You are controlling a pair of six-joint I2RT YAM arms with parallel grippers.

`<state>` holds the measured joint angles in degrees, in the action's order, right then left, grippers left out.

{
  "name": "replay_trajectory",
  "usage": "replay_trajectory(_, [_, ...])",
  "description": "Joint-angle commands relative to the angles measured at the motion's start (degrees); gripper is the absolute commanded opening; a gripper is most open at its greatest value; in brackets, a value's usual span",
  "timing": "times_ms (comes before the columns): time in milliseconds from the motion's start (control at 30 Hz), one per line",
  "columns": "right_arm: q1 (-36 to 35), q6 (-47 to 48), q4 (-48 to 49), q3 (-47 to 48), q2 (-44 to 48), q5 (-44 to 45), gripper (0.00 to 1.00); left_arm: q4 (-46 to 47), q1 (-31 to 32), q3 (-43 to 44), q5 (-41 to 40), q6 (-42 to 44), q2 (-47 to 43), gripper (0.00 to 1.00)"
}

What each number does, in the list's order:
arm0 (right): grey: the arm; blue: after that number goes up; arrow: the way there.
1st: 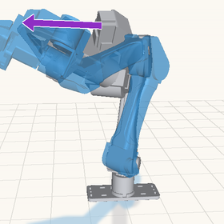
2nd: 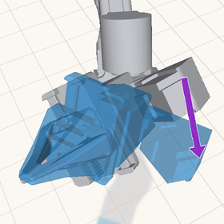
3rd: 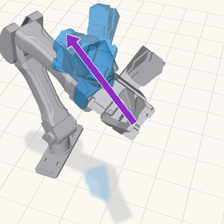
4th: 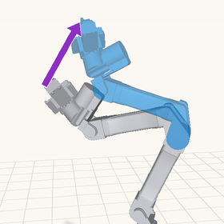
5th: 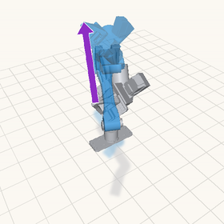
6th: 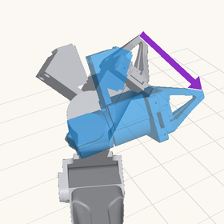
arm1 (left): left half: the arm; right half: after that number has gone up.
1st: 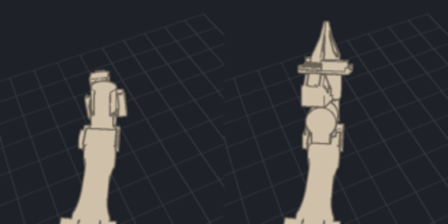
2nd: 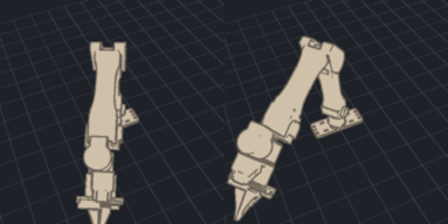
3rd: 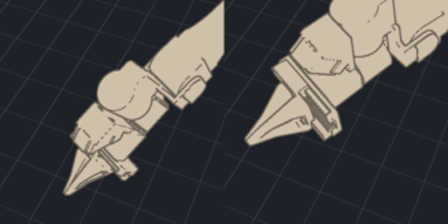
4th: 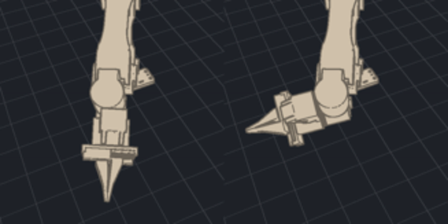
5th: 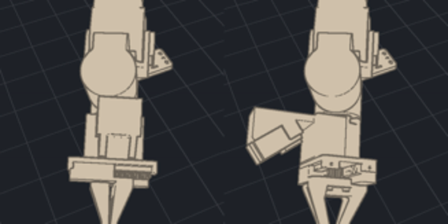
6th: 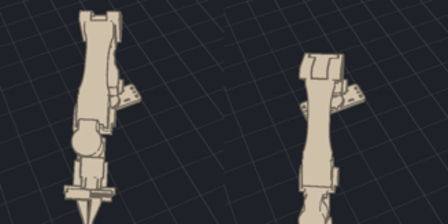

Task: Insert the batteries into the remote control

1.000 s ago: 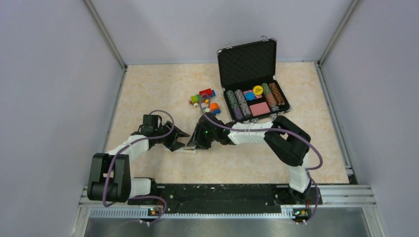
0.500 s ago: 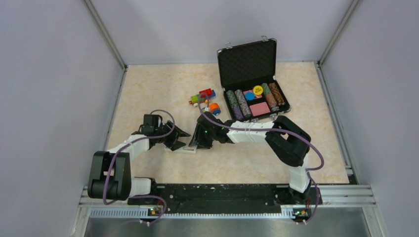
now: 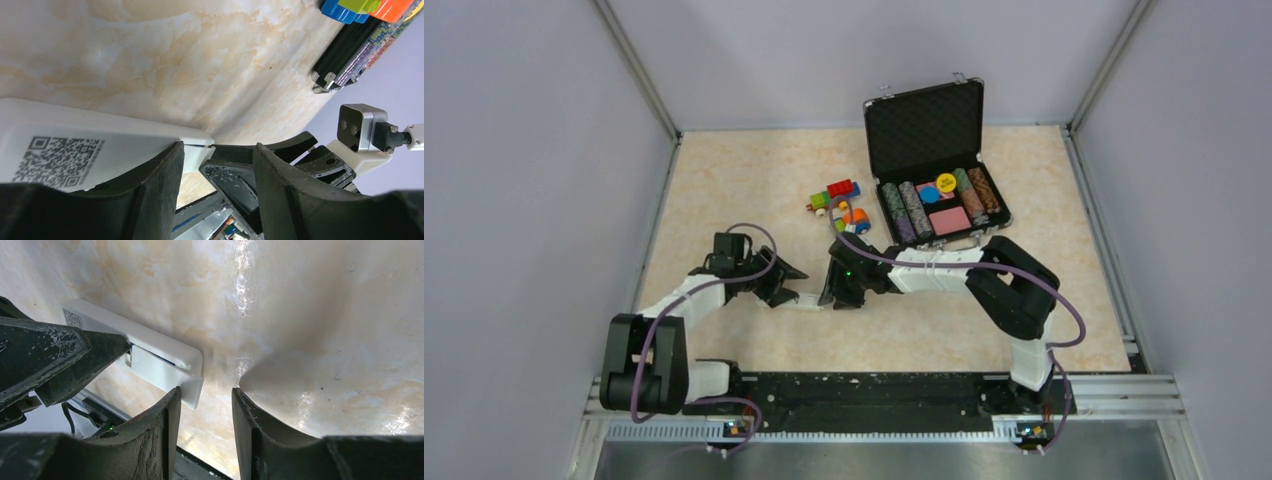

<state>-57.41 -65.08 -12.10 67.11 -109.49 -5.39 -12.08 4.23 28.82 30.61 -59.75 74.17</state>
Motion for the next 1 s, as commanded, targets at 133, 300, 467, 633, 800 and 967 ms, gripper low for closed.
replay_trajectory(133, [-0.9,2.9,0.6,0.5,1.6,0.9,0.41,-12.7,0.3,-0.6,-7.5,4.1,-2.1,0.60])
replay_trajectory(300, [-0.8,4.0,3.9,-1.0,2.2,0.1,0.39,-14.6,0.3,1.2,-7.6,4.2,-4.1,0.60])
replay_trajectory(467, [-0.9,3.5,8.0,-3.1,2.6,-0.5,0.27,-16.4,0.3,2.7,-8.2,4.3,-5.5,0.61])
replay_trajectory(633, [-0.9,3.3,8.7,-3.3,2.4,-0.3,0.25,-18.0,0.3,4.1,-9.2,4.6,-6.4,0.60])
replay_trajectory(800, [-0.9,2.5,9.2,-3.5,2.9,0.3,0.26,-18.8,0.3,4.7,-9.0,4.6,-7.0,0.60])
replay_trajectory(967, [-0.9,1.4,9.2,-3.4,3.5,0.1,0.39,-19.2,0.3,5.3,-8.4,4.2,-7.6,0.61])
